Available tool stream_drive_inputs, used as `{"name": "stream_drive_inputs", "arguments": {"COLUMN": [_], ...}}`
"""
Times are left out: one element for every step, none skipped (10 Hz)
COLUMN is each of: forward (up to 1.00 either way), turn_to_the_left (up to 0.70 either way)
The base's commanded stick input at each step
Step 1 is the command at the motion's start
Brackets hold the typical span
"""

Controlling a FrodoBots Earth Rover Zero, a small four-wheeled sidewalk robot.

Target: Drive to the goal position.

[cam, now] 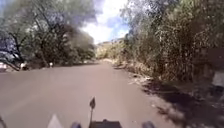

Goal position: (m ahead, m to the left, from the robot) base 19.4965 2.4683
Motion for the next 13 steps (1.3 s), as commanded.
{"name": "stream_drive_inputs", "arguments": {"forward": [0.7,0.7,0.7,0.7,0.7,0.7,0.7,0.7,0.7,0.7,0.7,0.7,0.7], "turn_to_the_left": [0.0,0.0,0.0,0.0,0.0,0.0,0.0,0.0,0.0,0.0,-0.01,-0.02,-0.05]}}
